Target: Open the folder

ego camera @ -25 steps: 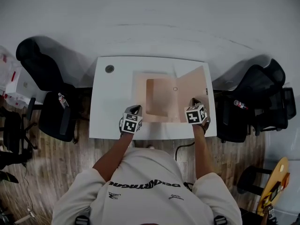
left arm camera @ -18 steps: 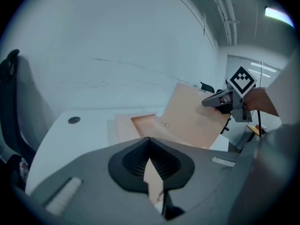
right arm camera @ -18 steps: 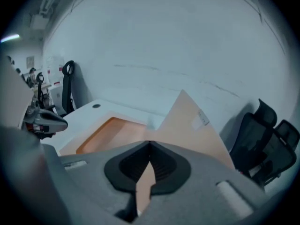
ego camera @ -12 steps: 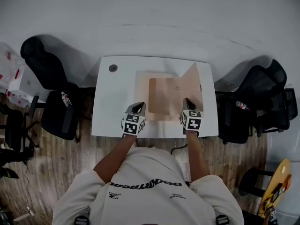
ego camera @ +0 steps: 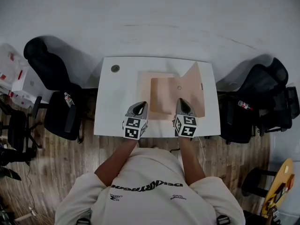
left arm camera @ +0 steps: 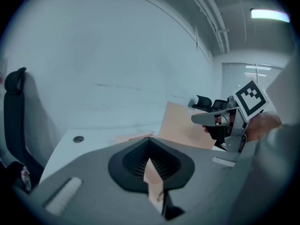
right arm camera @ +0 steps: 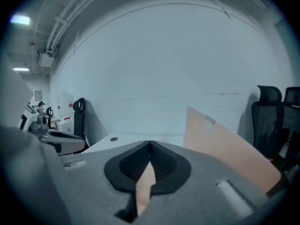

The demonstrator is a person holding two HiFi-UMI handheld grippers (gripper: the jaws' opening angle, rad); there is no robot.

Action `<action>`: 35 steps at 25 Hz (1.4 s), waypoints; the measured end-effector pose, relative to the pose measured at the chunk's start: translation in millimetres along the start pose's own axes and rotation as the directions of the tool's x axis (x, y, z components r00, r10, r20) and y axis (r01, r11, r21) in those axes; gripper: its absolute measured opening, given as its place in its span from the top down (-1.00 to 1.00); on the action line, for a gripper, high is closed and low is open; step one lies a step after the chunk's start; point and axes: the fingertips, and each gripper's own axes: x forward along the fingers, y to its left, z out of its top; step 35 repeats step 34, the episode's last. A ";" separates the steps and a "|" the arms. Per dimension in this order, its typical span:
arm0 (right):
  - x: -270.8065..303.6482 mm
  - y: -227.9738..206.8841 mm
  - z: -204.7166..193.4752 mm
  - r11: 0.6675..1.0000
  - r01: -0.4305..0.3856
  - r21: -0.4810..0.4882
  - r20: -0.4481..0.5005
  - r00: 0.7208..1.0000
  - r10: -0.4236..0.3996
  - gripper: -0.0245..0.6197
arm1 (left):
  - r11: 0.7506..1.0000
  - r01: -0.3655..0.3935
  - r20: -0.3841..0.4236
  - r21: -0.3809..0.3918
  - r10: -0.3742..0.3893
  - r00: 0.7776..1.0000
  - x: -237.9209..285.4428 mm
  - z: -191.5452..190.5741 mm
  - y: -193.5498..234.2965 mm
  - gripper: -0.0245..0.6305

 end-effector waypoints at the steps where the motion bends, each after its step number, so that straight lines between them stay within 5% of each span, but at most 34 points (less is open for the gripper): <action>1: -1.7 4.2 2.1 1.000 -0.006 0.008 0.012 1.000 0.006 0.92 | 1.000 -0.001 0.013 0.002 0.001 1.000 -2.4 4.5 -1.4 0.93; 17: -30.5 44.6 20.8 0.996 -0.090 0.013 0.132 0.987 0.088 0.92 | 0.997 -0.012 0.133 0.073 0.002 0.991 -22.3 44.7 -23.7 0.93; 35: -29.0 68.6 28.6 0.994 -0.111 0.008 0.160 0.981 0.108 0.92 | 0.997 -0.029 0.196 0.078 0.013 0.981 -34.4 57.1 -9.0 0.93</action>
